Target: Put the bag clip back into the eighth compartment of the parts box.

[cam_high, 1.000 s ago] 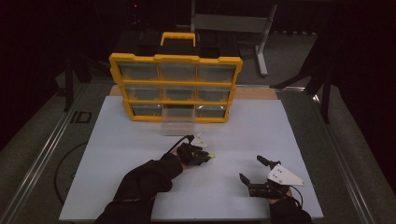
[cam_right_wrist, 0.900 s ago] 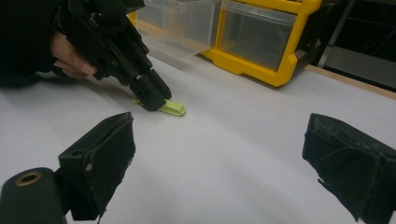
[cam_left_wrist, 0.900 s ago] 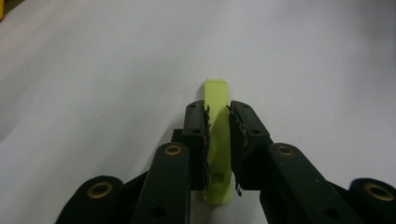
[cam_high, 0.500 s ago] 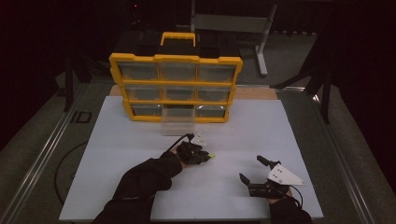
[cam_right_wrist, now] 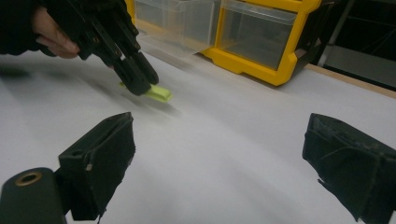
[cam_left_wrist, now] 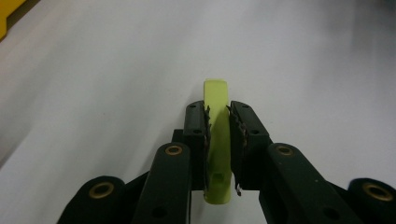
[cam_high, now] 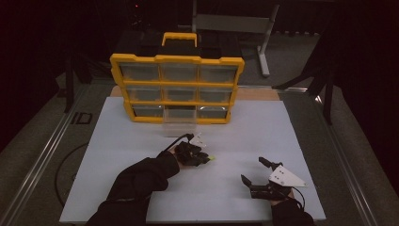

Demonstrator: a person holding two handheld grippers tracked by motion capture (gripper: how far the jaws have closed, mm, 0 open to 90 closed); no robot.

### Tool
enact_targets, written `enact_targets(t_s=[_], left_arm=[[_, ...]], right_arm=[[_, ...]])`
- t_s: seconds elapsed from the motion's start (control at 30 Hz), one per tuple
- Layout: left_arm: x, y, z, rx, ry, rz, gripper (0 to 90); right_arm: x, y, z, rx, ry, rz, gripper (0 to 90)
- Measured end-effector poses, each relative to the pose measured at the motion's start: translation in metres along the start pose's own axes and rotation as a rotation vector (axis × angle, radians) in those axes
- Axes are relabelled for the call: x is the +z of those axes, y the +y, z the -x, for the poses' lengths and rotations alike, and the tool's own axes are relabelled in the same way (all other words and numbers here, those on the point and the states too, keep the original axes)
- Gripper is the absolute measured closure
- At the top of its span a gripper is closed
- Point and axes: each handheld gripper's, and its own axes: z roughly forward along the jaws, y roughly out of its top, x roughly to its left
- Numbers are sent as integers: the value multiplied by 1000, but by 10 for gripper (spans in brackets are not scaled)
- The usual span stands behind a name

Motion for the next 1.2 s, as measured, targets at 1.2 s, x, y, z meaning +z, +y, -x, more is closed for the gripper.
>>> enact_targets(t_s=[1.2], left_arm=[[-66,17,4,41,20,49,782]], right_arm=[[0,0,0,-3,-1,2,91]])
